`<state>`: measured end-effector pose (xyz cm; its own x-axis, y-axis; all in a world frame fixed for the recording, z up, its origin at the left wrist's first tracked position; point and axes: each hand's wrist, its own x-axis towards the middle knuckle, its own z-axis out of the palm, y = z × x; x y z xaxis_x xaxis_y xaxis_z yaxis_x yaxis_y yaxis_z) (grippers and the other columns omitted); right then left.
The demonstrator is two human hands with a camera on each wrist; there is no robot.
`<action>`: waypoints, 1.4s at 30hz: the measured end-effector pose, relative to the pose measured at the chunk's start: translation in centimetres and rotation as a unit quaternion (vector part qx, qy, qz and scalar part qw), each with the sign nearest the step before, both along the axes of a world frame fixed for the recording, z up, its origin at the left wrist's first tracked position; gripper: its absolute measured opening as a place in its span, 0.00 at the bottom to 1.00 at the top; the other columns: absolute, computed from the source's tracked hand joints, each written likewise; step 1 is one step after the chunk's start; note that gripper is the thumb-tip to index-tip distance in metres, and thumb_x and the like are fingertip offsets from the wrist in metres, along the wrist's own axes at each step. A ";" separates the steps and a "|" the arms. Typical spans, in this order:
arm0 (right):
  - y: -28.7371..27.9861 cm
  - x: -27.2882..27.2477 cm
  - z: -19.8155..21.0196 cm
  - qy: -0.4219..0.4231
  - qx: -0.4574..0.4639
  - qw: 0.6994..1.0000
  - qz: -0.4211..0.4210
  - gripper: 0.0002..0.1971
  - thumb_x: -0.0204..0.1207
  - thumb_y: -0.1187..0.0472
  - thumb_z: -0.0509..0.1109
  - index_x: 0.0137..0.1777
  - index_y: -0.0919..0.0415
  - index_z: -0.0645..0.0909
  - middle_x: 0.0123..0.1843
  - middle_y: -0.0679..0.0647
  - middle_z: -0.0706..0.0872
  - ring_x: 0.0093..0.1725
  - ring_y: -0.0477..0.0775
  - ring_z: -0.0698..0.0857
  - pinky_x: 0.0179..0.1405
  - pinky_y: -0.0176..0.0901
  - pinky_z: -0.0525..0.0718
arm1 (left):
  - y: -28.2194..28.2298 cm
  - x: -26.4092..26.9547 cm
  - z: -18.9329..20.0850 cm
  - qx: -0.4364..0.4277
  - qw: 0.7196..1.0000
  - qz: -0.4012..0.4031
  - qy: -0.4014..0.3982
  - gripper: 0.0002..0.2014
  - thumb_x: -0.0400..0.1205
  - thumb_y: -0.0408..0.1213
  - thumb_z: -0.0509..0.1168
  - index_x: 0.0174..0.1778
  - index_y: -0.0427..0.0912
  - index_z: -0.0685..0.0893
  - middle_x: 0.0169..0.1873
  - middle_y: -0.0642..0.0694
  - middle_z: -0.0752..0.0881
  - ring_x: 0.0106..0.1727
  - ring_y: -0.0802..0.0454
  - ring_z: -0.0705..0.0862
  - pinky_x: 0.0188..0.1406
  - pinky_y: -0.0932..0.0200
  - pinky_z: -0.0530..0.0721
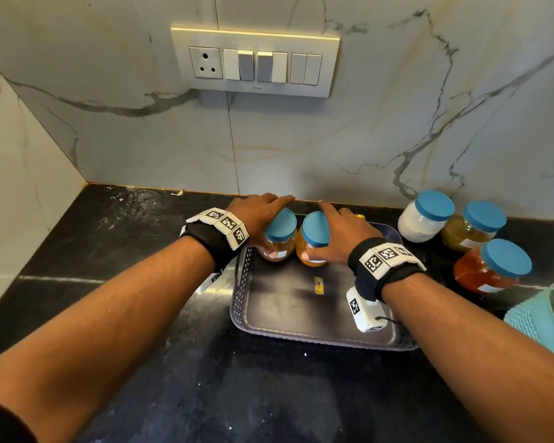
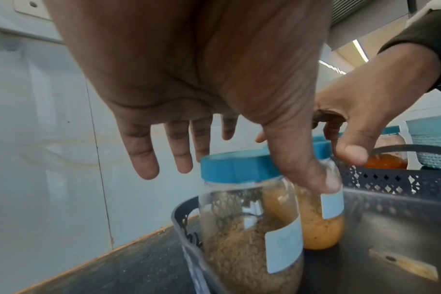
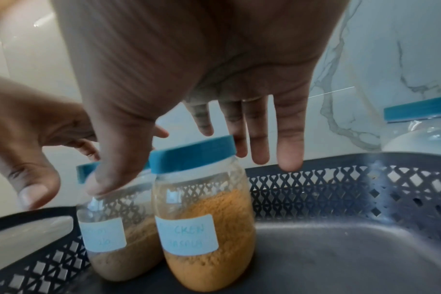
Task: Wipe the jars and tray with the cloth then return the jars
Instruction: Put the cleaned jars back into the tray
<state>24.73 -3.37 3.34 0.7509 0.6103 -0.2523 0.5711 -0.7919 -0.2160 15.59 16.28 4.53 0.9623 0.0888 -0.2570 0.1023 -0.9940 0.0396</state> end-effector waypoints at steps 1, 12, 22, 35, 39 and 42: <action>-0.5 0.1 0.4 0.008 0.012 1.000 -0.009 0.62 0.54 0.23 0.74 0.85 0.48 0.52 0.77 0.59 0.73 0.72 0.65 0.77 0.67 0.62 0.81 | 0.0 -0.1 0.4 -0.001 1.000 0.004 -0.001 0.60 0.69 0.60 0.81 0.89 0.54 0.49 0.84 0.44 0.68 0.79 0.37 0.74 0.70 0.36 0.79; -12.7 2.5 5.3 -0.023 0.122 0.987 -0.106 0.18 0.81 0.44 0.68 0.51 0.58 0.89 0.49 0.58 0.90 0.51 0.60 0.86 0.48 0.48 0.83 | -8.5 3.1 5.3 -0.064 0.989 -0.038 -0.130 0.31 0.84 0.21 0.61 0.82 0.49 0.71 0.74 0.43 0.80 0.71 0.42 0.79 0.67 0.49 0.80; -25.7 9.2 5.8 -0.041 0.070 0.981 -0.179 0.20 0.71 0.64 0.73 0.63 0.54 0.85 0.64 0.57 0.87 0.62 0.61 0.85 0.64 0.50 0.83 | -19.4 9.5 4.0 -0.123 0.982 -0.073 -0.121 0.34 0.81 0.26 0.72 0.82 0.49 0.71 0.72 0.41 0.80 0.69 0.41 0.82 0.68 0.49 0.82; -27.7 13.6 2.1 0.017 -0.125 0.989 -0.077 0.46 0.61 0.56 0.86 0.78 0.54 0.66 0.68 0.59 0.80 0.63 0.62 0.82 0.58 0.52 0.84 | -19.8 10.7 2.7 -0.105 0.991 -0.054 -0.057 0.21 0.85 0.34 0.66 0.76 0.47 0.80 0.70 0.43 0.82 0.67 0.44 0.82 0.66 0.53 0.79; -27.3 13.1 2.6 0.005 -0.125 0.989 -0.083 0.42 0.57 0.49 0.86 0.71 0.55 0.71 0.61 0.57 0.81 0.56 0.59 0.84 0.54 0.52 0.87 | -18.5 8.0 2.9 -0.132 0.986 -0.038 -0.097 0.17 0.83 0.35 0.70 0.69 0.43 0.86 0.71 0.43 0.81 0.69 0.43 0.81 0.66 0.54 0.76; -26.5 12.8 4.5 -0.017 -0.116 0.990 -0.084 0.41 0.56 0.44 0.84 0.67 0.56 0.73 0.57 0.56 0.82 0.51 0.58 0.84 0.49 0.50 0.87 | -16.8 6.2 3.6 -0.128 0.987 -0.017 -0.094 0.18 0.84 0.35 0.70 0.70 0.43 0.86 0.73 0.43 0.80 0.71 0.43 0.80 0.67 0.54 0.76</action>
<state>37.50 -29.88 7.81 0.8471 0.4047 -0.3445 0.4308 -0.9024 -0.0009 21.74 -0.51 8.13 0.9965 0.0114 -0.0834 0.0363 -0.9518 0.3045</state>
